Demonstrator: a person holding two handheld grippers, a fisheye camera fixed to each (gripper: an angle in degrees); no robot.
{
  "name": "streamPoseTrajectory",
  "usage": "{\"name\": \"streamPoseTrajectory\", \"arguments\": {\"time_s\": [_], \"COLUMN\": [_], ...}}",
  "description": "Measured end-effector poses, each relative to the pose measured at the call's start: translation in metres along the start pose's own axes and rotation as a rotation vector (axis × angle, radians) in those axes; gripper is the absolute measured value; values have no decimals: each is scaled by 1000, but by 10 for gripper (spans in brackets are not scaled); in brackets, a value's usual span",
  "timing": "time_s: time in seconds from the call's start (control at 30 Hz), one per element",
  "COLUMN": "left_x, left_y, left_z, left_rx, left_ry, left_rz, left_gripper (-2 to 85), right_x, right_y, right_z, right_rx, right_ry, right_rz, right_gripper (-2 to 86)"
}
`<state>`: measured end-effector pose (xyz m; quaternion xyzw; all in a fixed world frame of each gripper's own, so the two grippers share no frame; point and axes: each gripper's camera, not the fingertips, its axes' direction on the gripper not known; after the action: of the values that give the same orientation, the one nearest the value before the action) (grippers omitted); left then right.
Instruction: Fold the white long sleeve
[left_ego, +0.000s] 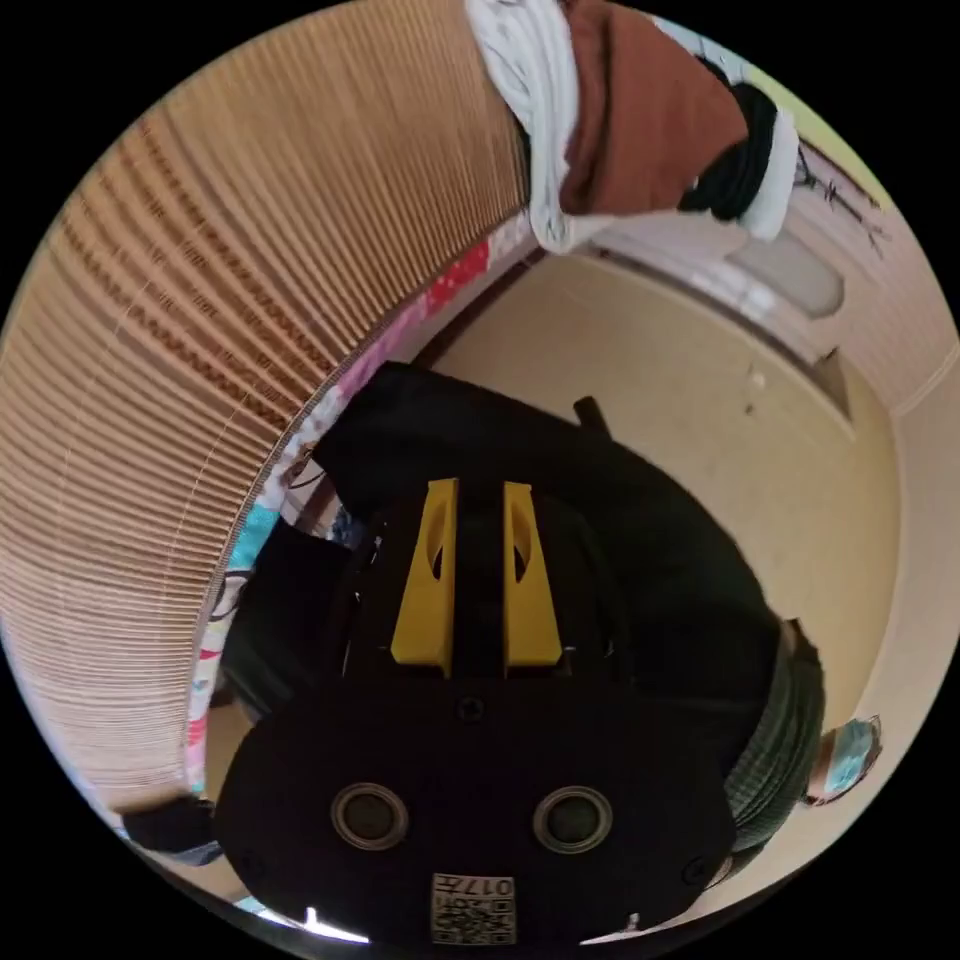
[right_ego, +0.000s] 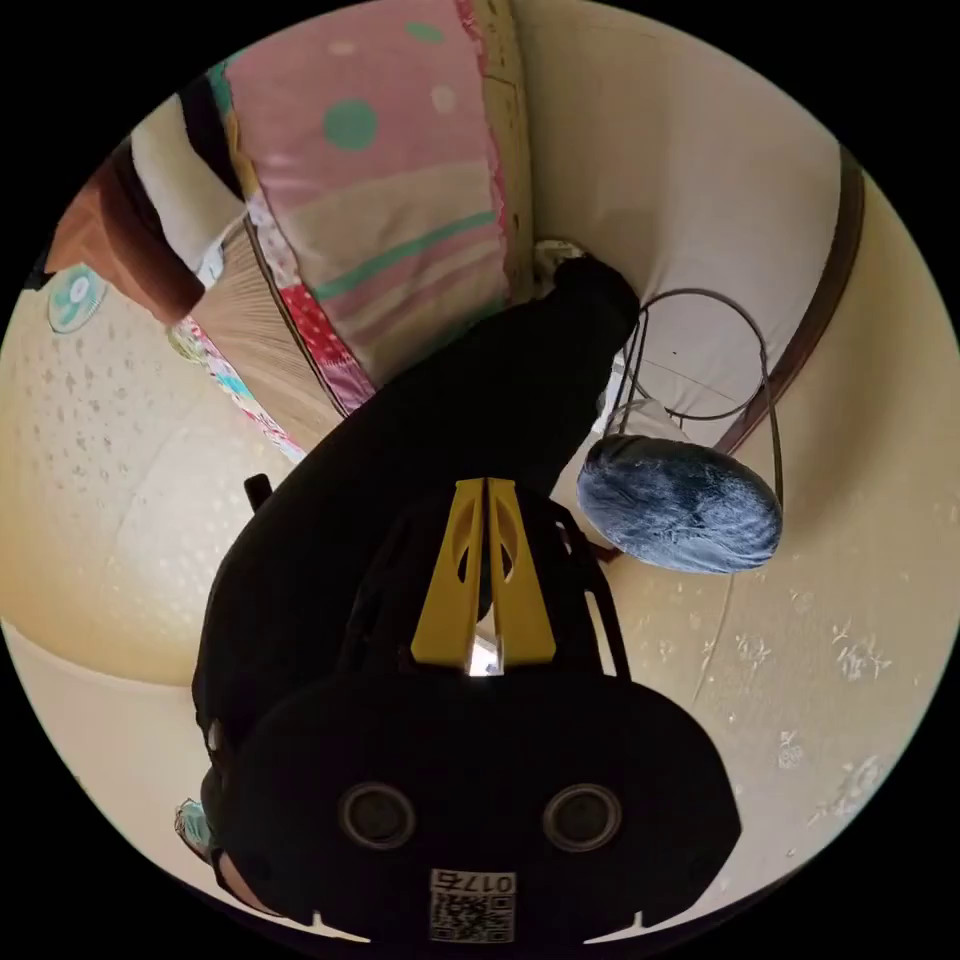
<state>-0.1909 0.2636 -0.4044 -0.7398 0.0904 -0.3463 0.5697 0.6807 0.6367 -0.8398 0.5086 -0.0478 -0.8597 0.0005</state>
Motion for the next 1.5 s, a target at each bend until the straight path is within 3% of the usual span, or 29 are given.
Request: {"name": "streamPoseTrajectory", "arguments": {"time_s": [0.07, 0.13, 0.2, 0.3, 0.37, 0.43, 0.5, 0.57, 0.67, 0.77, 0.83, 0.93, 1.0, 1.07, 1.13, 1.3, 1.33, 1.4, 1.43, 1.5], "left_x": [9, -13, -52, -126, -167, -182, -184, -174, -154, -130, -116, -91, -76, -60, -55, -79, -95, -121, -135, -150], "left_y": [1, 19, 51, 137, 221, 270, 305, 332, 345, 355, 351, 332, 323, 313, 312, 340, 349, 363, 371, 381], "left_z": [19, 29, 40, 63, 88, 123, 160, 213, 276, 336, 371, 418, 436, 450, 451, 406, 383, 338, 305, 251], "left_rx": [-58, -25, 35, 279, 660, 808, 994, 1278, 1581, 1903, 2013, 1964, 1942, 1955, 1976, 2130, 2157, 2141, 2109, 2046], "left_ry": [-359, -439, -334, 43, 435, 586, 737, 965, 1203, 1351, 1438, 1576, 1625, 1711, 1759, 1738, 1698, 1602, 1513, 1345], "left_rz": [-76, -201, -327, -574, -694, -839, -885, -928, -967, -1025, -1071, -1224, -1303, -1358, -1395, -1368, -1292, -1167, -1085, -966], "left_gripper": [31, 1, -5, -7, -4, -8, -9, -10, -10, -10, -10, -10, -10, -10, -10, -10, -10, -10, -10, -10], "right_x": [11, 12, -1, -53, -108, -170, -238, -272, -295, -284, -257, -175, -107, -81, -81, -172, -185, -238, -247, -269], "right_y": [18, 28, 30, 13, 0, -6, 8, 25, 58, 87, 89, 96, 132, 153, 160, 178, 180, 193, 200, 247], "right_z": [-9, -13, -15, -28, -45, -68, -104, -118, -121, -112, -97, -59, -30, -23, -40, -97, -98, -84, -76, -37], "right_rx": [37, 47, 40, 114, 244, 408, 703, 844, 934, 948, 877, 805, 1026, 1133, 1108, 929, 905, 843, 851, 883], "right_ry": [-62, -73, -40, -47, -123, -253, -570, -795, -775, -722, -728, -986, -1316, -1430, -1403, -1038, -970, -568, -507, -528], "right_rz": [-6, -22, -11, -15, -89, -191, -307, -327, -172, -258, -326, -282, -167, -130, -214, -550, -572, -637, -637, -896], "right_gripper": [8, 11, 20, 48, 68, 86, 98, 82, 76, 81, 92, 116, 114, 112, 116, 131, 130, 108, 93, 56]}}
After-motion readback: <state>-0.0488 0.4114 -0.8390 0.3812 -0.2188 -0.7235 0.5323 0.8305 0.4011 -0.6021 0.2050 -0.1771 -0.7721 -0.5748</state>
